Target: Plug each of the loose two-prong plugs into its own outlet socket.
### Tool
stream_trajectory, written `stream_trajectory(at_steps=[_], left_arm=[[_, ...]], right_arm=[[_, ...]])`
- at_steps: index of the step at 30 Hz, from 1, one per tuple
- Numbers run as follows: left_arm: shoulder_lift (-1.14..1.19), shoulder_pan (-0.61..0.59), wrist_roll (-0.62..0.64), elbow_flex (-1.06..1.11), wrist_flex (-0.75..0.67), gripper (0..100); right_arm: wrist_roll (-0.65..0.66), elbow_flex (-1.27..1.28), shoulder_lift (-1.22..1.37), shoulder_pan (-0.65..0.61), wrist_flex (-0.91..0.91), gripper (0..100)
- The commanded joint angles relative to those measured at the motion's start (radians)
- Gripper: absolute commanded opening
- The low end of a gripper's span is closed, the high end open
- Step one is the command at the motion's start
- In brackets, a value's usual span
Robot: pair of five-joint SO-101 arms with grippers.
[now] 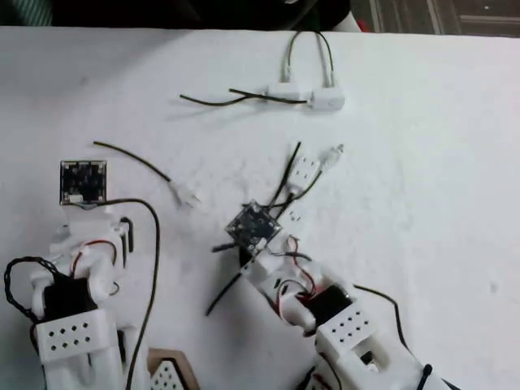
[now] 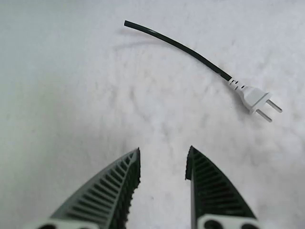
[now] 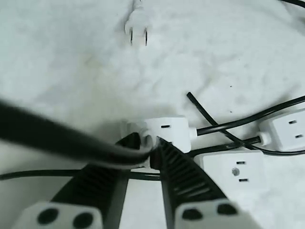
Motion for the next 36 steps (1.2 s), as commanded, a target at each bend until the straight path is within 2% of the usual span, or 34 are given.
stream_trajectory(at_steps=[1, 6, 12, 19, 22, 27, 32, 36], left_arm=[[-0.013, -0.007, -0.009, -0.006, -0.018, 17], [-0.013, -0.007, -0.009, -0.006, -0.018, 17], [-0.013, -0.010, -0.009, -0.006, -0.018, 17], [-0.013, -0.010, -0.009, -0.006, -0.018, 17], [-0.013, -0.010, -0.009, -0.002, -0.018, 17], [-0.013, -0.010, -0.009, 0.002, -0.020, 17], [-0.013, -0.007, -0.009, 0.002, -0.020, 17], [-0.013, -0.007, -0.011, 0.002, -0.020, 17]], right_arm=[[0.012, -0.026, 0.016, 0.021, -0.018, 1.5], [0.054, -0.025, 0.016, 0.005, -0.016, 1.5], [0.080, -0.087, 0.050, -0.056, 0.099, 1.5], [0.072, -0.238, 0.364, -0.059, 0.117, 1.6], [0.017, -0.305, 0.455, -0.058, 0.122, 1.6], [-0.012, -0.365, 0.410, -0.067, 0.182, 3.2], [-0.032, -0.425, 0.295, -0.065, 0.340, 16.3], [-0.087, -0.473, 0.278, -0.068, 0.358, 15.3]])
